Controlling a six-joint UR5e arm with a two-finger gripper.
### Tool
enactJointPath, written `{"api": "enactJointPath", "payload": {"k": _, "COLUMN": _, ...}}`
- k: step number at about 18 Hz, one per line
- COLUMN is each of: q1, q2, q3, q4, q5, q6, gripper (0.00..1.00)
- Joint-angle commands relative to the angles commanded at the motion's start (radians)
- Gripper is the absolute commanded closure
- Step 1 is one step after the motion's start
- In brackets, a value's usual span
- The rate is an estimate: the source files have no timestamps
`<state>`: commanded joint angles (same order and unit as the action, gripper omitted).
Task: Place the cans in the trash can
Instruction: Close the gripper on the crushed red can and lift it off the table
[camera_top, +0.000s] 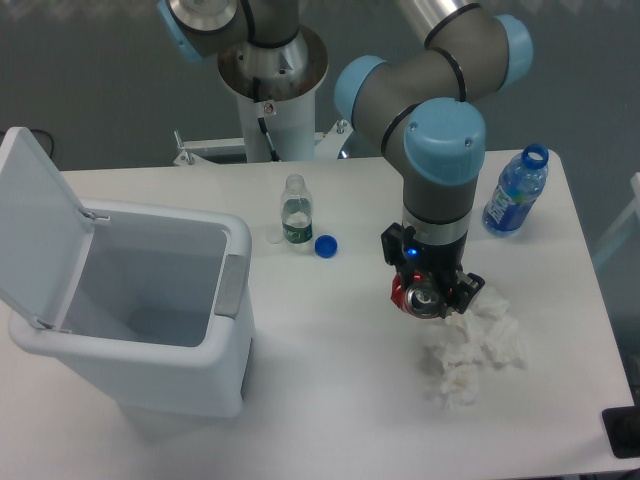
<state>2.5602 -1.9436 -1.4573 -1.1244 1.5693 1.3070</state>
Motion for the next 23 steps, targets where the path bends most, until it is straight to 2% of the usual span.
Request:
{"api": "enactJointPath", "payload": {"k": 9, "q1": -0.002, "q2": 0.005, "q3": 0.015, "q4": -0.006, "q5": -0.031, "q6": -0.069, "gripper": 0.40}}
{"api": "enactJointPath", "payload": {"k": 11, "q1": 0.002, "q2": 0.032, "q3": 0.018, "q4": -0.011, "q5": -0.037, "q6": -0.103, "gripper": 0.40}}
{"api": "enactJointPath", "payload": {"k": 14, "q1": 0.000, "q2": 0.048, "q3": 0.020, "q4": -0.008, "q5": -0.057, "q6": -0.185, "gripper": 0.40}}
{"api": "enactJointPath", "payload": {"k": 17, "q1": -0.002, "q2": 0.048, "q3": 0.061, "q4": -0.009, "q5": -0.142, "q6": -0.316, "gripper": 0.40}}
{"api": "enactJointPath", "payload": {"k": 20, "q1": -0.003, "q2": 0.098, "q3": 0.072, "q4": -0.008, "q5": -0.173, "q6": -0.400, "gripper": 0.40}}
{"api": "enactJointPath", "payload": {"k": 23, "q1": -0.003, "q2": 0.104, "q3": 0.074, "q4": -0.006, "q5": -0.205, "q6": -0.465, "gripper": 0.40}}
